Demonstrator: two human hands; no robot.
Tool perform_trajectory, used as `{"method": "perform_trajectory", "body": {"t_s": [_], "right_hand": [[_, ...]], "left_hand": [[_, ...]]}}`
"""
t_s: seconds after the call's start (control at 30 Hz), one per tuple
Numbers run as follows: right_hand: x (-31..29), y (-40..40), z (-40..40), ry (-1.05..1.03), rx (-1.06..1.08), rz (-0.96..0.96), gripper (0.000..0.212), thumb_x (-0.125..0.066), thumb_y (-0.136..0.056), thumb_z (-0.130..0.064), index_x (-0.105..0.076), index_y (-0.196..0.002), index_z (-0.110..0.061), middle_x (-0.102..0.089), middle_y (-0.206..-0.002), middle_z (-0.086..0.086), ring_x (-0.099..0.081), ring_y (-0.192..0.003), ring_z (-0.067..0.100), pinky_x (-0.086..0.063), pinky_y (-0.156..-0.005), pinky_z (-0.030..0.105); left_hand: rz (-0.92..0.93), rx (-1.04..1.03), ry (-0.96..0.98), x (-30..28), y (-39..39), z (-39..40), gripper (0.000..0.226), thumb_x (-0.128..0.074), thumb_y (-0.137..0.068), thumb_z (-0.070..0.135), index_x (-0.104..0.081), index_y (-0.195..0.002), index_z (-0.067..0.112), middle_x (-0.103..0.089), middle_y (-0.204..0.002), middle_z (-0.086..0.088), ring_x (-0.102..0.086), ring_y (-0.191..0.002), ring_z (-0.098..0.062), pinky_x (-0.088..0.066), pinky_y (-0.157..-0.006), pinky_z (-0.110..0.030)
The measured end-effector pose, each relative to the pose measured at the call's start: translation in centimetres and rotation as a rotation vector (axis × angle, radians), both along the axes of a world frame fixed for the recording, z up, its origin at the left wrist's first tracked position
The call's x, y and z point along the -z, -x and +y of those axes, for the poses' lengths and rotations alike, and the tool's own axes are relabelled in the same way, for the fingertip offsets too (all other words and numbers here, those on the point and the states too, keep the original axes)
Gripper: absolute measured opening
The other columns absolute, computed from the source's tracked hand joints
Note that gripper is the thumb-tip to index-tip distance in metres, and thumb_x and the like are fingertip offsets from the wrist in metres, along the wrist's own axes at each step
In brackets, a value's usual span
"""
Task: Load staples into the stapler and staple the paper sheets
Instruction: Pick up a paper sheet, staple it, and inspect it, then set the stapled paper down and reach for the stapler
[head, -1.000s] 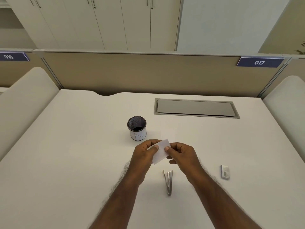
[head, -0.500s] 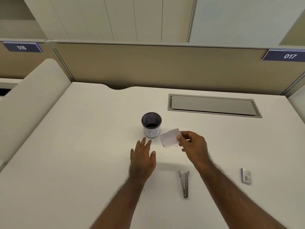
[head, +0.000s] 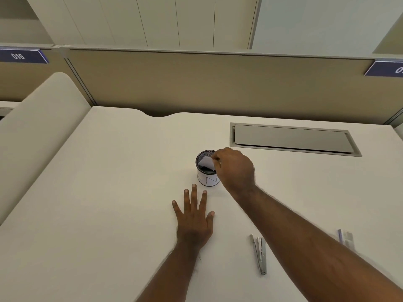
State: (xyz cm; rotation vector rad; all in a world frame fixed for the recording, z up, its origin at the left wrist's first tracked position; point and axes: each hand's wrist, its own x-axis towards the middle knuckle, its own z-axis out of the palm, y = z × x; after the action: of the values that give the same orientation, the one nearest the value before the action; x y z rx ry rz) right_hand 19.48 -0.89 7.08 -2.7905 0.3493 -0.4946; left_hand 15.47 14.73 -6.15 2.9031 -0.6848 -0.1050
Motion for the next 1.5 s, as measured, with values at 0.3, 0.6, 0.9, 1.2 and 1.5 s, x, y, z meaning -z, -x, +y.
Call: {"method": "perform_trajectory", "body": {"t_s": [0.3, 0.6, 0.9, 1.2, 1.5], "right_hand": [[1.8, -2.1, 0.4, 0.348, -0.037, 0.207, 0.013, -0.060, -0.085, -0.020, -0.072, -0.081, -0.022, -0.067, -0.081, 0.000, -0.057, -0.075, 0.025, -0.025, -0.065, 0.033], [1.7, -2.9, 0.3, 0.331, -0.094, 0.316, 0.035, -0.040, -0.095, -0.037, -0.073, -0.097, -0.026, -0.063, -0.098, 0.002, -0.056, -0.088, 0.025, -0.029, -0.072, 0.036], [1.2, -2.2, 0.4, 0.207, -0.124, 0.386, 0.047, -0.031, -0.099, -0.047, -0.071, -0.108, -0.025, -0.060, -0.113, 0.006, -0.056, -0.099, 0.026, -0.040, -0.086, 0.042], [-0.7, 1.5, -1.2, -0.060, -0.104, 0.190, 0.035, -0.040, -0.097, -0.045, -0.067, -0.114, -0.030, -0.060, -0.117, -0.002, -0.054, -0.108, 0.020, -0.040, -0.089, 0.041], [-0.2, 13.6, -6.4, -0.106, 0.117, 0.085, 0.054, -0.037, -0.097, -0.052, -0.038, -0.145, -0.028, -0.034, -0.154, -0.006, -0.029, -0.142, 0.016, -0.028, -0.109, 0.040]], "left_hand": [[-0.017, 0.003, 0.040, 1.5, -0.3, 0.0, 0.063, -0.031, -0.096, 0.051, -0.027, -0.152, 0.024, -0.016, -0.162, -0.010, -0.016, -0.149, -0.034, -0.015, -0.112, -0.068], [-0.020, -0.005, 0.044, 1.9, -0.4, 0.1, 0.063, -0.028, -0.096, 0.053, -0.025, -0.153, 0.025, -0.013, -0.163, -0.009, -0.013, -0.149, -0.033, -0.011, -0.113, -0.068], [-0.010, -0.017, 0.036, 1.6, -0.3, 0.0, 0.063, -0.027, -0.096, 0.053, -0.024, -0.153, 0.026, -0.013, -0.163, -0.008, -0.013, -0.149, -0.032, -0.009, -0.114, -0.067], [0.040, -0.038, 0.036, 0.2, 0.5, -0.1, 0.061, -0.028, -0.094, 0.048, -0.036, -0.149, 0.023, -0.024, -0.160, -0.010, -0.023, -0.147, -0.034, -0.018, -0.111, -0.069], [0.049, -0.014, 0.024, -2.4, 4.5, -0.4, 0.062, -0.025, -0.093, 0.046, -0.038, -0.148, 0.022, -0.027, -0.159, -0.009, -0.027, -0.145, -0.035, -0.024, -0.109, -0.069]]}}
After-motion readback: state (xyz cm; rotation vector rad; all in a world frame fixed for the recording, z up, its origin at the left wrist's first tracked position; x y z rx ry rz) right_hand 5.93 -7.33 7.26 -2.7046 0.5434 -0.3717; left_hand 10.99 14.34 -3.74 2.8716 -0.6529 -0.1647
